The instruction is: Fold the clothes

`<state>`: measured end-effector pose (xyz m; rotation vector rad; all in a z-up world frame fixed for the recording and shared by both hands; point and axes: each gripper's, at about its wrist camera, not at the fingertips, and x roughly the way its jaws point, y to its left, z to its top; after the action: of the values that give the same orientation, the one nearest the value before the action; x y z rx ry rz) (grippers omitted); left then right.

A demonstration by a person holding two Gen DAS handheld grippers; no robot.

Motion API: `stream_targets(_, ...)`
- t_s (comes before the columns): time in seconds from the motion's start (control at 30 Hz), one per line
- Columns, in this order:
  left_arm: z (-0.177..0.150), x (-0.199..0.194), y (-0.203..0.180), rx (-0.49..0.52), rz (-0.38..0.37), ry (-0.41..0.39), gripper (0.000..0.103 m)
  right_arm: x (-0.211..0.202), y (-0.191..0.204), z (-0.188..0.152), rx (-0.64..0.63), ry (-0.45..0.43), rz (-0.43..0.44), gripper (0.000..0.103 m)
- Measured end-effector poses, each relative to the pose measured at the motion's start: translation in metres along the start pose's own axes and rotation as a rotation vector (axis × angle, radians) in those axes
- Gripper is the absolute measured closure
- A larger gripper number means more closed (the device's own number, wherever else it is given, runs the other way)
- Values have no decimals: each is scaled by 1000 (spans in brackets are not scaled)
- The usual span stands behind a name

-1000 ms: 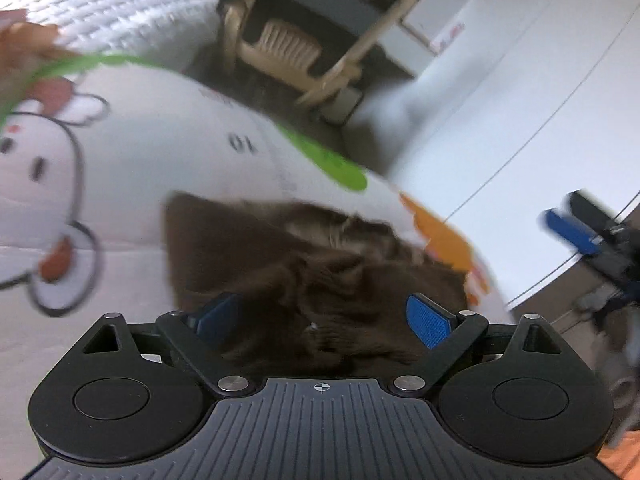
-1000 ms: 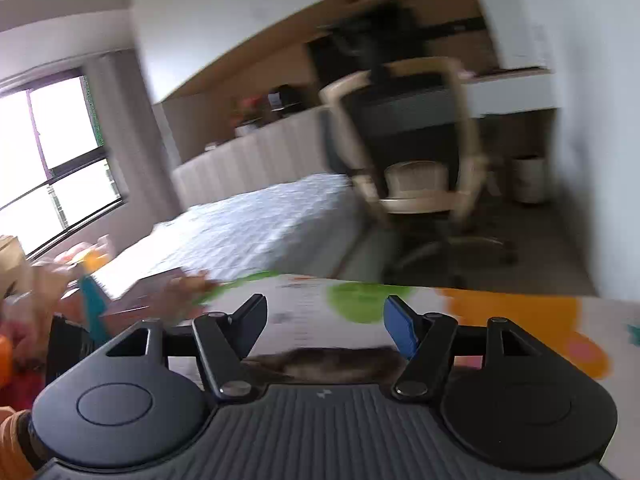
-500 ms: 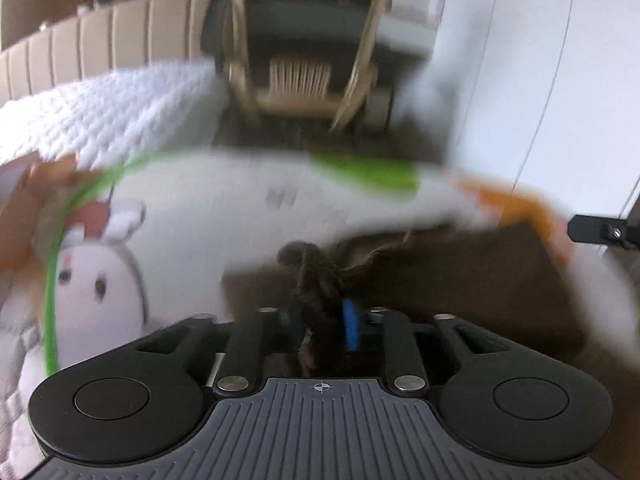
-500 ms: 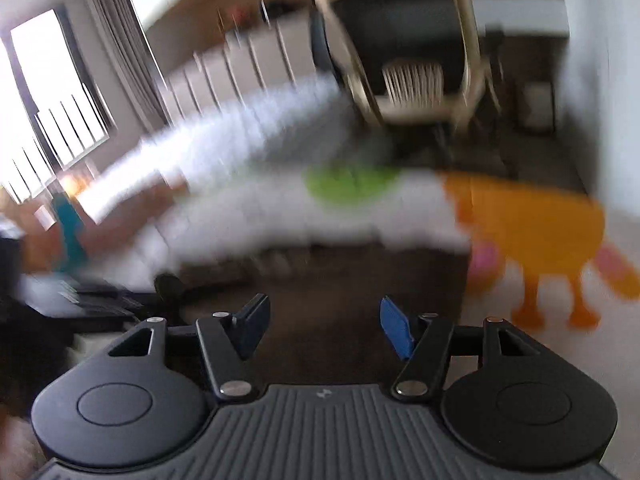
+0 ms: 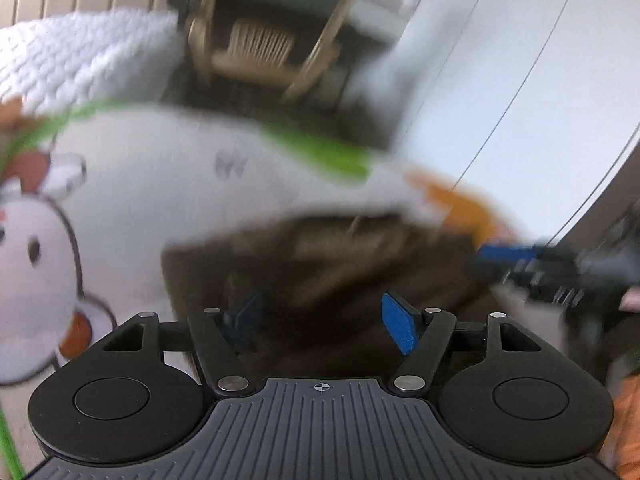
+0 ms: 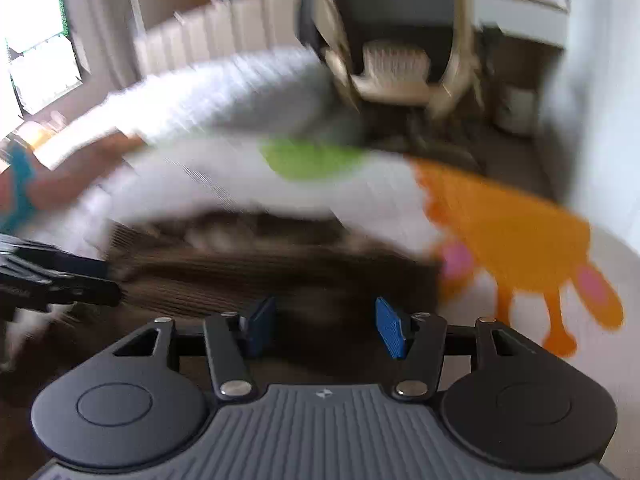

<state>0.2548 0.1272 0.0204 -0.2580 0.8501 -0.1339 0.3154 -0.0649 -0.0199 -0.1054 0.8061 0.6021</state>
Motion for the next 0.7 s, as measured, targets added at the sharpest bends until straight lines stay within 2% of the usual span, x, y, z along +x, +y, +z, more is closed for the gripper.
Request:
stream_targets(0.07,-6,8,1,33,32,8,39,-2,-8,-2,32,-7,32,46)
stream_targets(0.13,1,-8,4,23,24,-20,33,-23,-17,5,38,-67,43,46)
stream_targets(0.2,12,-29,13,-3,28,-83,14,-42,-31,14,66,-148,31,44)
stream_targets(0.3,25,-34,32,-50,92,-109,12,-28,-57,25,180,-137,8,44)
stream_targets(0.37,28,-14,49,-118,120,-50,14,-7,-67,25,240,-96,0,45)
stream_targets(0.43,26,5,62,-183,125,-12,19,14,-68,22,280,-67,35,49)
stream_targets(0.47,24,12,64,-196,121,-15,21,20,-62,21,264,-62,38,55)
stream_targets(0.53,23,20,56,-169,134,-41,20,31,-48,18,230,-54,42,59)
stream_targets(0.57,22,25,52,-156,141,-53,21,33,-39,18,184,-52,35,76)
stream_targets(0.6,22,29,48,-143,147,-66,35,34,-32,18,155,-40,49,88)
stream_targets(0.63,21,32,45,-129,148,-74,48,29,-28,19,146,-45,41,88)
stream_targets(0.67,22,30,41,-114,138,-72,74,25,-25,20,137,-50,32,89)
stream_targets(0.7,23,28,37,-98,128,-70,86,17,-23,21,123,-71,25,90)
